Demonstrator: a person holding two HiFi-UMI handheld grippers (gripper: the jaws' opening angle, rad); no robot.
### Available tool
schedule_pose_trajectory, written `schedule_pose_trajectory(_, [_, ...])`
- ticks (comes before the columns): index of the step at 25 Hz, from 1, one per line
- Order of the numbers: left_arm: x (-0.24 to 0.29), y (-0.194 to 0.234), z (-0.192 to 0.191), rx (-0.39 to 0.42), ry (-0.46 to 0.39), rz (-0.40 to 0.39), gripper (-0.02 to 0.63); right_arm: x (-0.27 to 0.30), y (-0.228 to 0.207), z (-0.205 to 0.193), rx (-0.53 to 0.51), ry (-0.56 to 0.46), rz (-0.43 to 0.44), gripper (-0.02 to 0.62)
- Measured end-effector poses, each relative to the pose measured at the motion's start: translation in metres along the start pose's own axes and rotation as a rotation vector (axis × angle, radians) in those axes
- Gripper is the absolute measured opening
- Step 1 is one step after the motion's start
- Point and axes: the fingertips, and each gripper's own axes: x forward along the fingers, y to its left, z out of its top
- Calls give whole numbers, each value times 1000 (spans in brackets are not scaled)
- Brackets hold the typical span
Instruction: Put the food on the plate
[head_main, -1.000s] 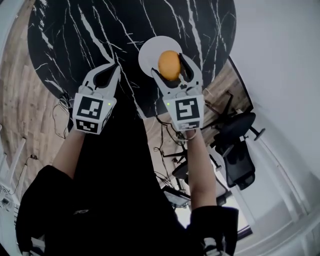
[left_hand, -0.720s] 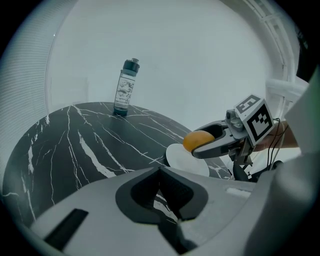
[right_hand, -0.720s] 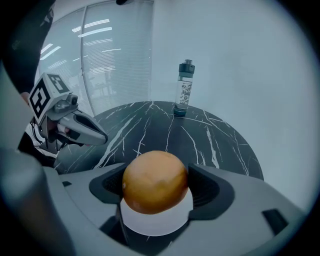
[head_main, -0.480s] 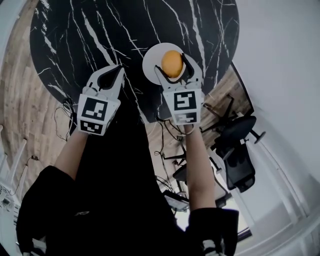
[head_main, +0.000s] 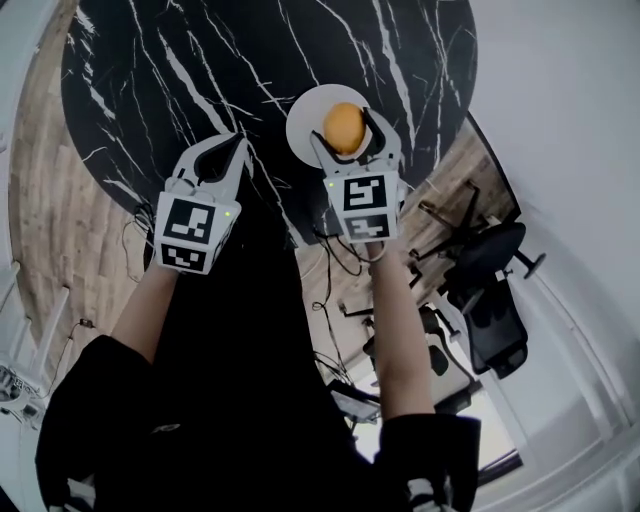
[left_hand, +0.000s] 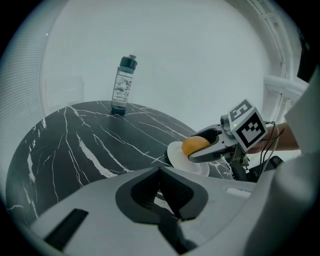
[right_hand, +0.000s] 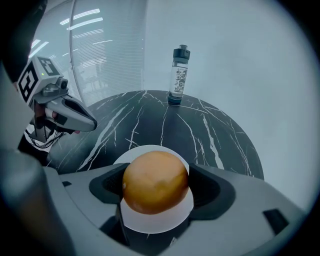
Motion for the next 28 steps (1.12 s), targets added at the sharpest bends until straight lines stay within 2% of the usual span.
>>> schedule_pose_trajectory(16, [1, 0, 3, 72, 63, -68, 0, -1, 14, 1, 145, -31, 1, 342])
schedule_pose_trajectory(28, [3, 3, 6, 166, 129, -154, 0, -4, 26, -6, 274, -40, -55, 351])
